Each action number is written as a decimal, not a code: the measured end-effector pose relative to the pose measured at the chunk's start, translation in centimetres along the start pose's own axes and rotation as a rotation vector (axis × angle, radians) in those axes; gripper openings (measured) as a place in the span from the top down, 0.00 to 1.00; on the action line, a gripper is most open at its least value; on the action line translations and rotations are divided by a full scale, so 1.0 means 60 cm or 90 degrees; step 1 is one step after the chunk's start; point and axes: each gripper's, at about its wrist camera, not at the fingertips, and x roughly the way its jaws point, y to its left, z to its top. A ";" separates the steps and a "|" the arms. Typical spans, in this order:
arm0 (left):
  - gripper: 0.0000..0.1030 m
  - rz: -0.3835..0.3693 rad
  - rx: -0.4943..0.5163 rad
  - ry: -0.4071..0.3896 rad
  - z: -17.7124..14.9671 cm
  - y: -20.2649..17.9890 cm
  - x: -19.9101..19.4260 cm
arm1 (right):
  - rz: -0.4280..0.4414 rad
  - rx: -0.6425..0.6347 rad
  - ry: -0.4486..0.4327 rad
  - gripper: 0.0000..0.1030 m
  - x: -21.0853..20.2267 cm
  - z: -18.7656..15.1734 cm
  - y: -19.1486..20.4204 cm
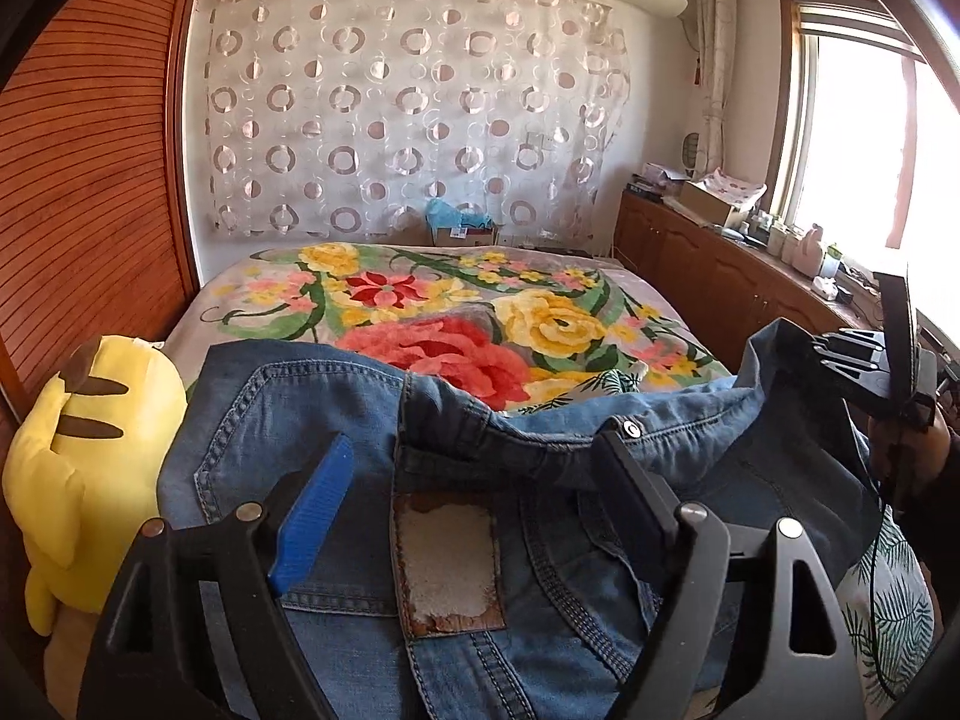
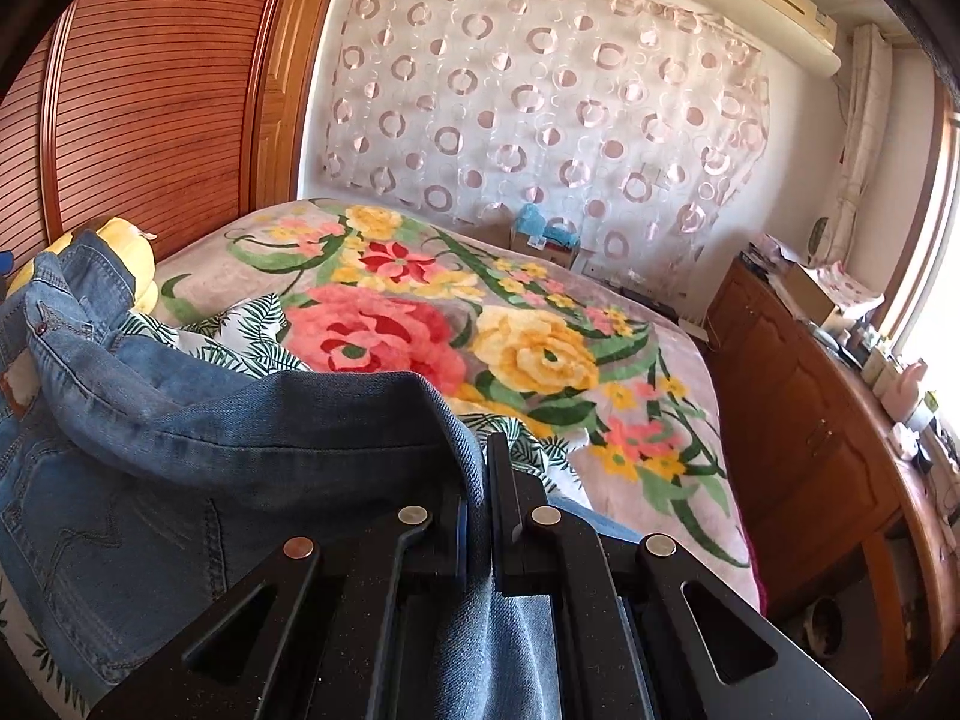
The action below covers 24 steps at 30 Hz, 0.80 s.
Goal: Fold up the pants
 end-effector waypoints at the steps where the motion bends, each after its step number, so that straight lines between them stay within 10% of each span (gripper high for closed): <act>1: 0.21 -0.004 0.002 0.004 -0.004 -0.006 0.000 | 0.000 0.001 0.001 0.95 0.002 0.002 -0.001; 8: 0.21 -0.047 0.027 0.031 -0.035 -0.056 0.012 | -0.004 0.016 0.033 0.95 0.012 0.008 -0.011; 13: 0.21 -0.061 0.045 0.053 -0.053 -0.074 0.022 | 0.005 0.039 0.058 0.55 -0.001 0.010 -0.027; 24: 0.21 -0.089 0.086 0.103 -0.083 -0.101 0.042 | 0.049 0.093 0.092 0.54 -0.113 -0.052 -0.065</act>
